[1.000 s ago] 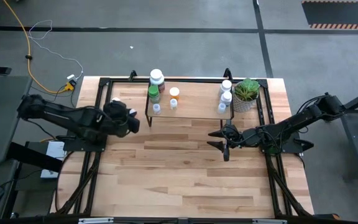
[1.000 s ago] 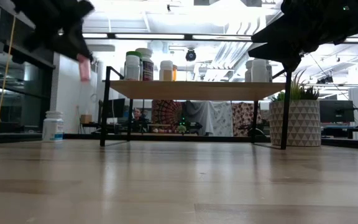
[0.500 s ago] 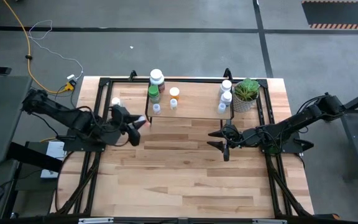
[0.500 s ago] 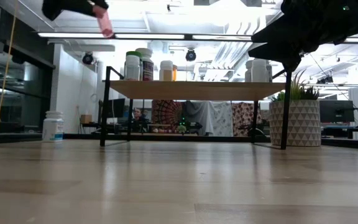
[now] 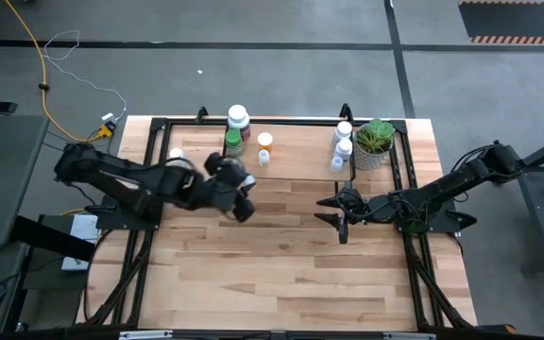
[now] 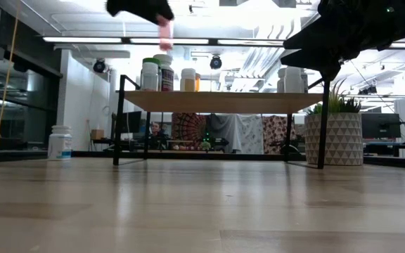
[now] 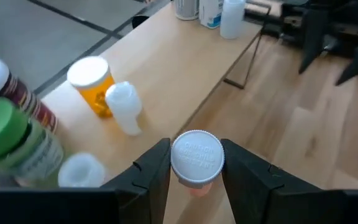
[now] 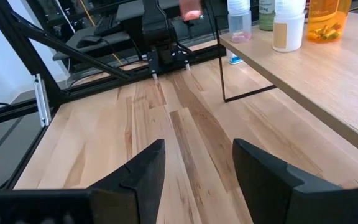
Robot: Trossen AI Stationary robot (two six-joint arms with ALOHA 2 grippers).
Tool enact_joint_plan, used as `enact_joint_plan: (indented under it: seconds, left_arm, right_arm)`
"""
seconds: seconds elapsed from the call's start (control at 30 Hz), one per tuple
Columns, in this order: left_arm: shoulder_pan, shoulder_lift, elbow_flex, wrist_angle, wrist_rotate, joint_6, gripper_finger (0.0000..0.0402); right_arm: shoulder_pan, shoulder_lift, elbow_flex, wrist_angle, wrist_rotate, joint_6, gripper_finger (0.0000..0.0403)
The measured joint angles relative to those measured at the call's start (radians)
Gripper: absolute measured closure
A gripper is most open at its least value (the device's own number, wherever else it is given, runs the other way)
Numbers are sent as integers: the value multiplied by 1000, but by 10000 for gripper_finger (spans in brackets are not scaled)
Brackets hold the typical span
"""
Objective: Pick and place medicine bottles onto shelf by color
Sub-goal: Put the pink pill bottle on the shelf
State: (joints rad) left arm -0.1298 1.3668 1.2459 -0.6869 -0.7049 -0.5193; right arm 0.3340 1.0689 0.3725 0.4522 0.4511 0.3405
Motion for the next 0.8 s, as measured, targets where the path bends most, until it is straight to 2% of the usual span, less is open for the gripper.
enact_joint_plan:
  seconds: [0.17, 0.4, 0.7, 0.8]
  left_arm:
    - [80, 112, 104, -48, 27, 94, 280]
    - [167, 192, 125, -80, 22, 122, 280]
    - [188, 239, 125, -95, -90, -2, 280]
    - [188, 259, 122, -102, -94, -44, 280]
  right_arm:
    - [0, 0, 0, -2, 0, 0, 224]
    - [0, 0, 0, -9, 0, 0, 224]
    - [0, 0, 0, -19, 0, 0, 224]
    - [0, 0, 0, -19, 0, 0, 224]
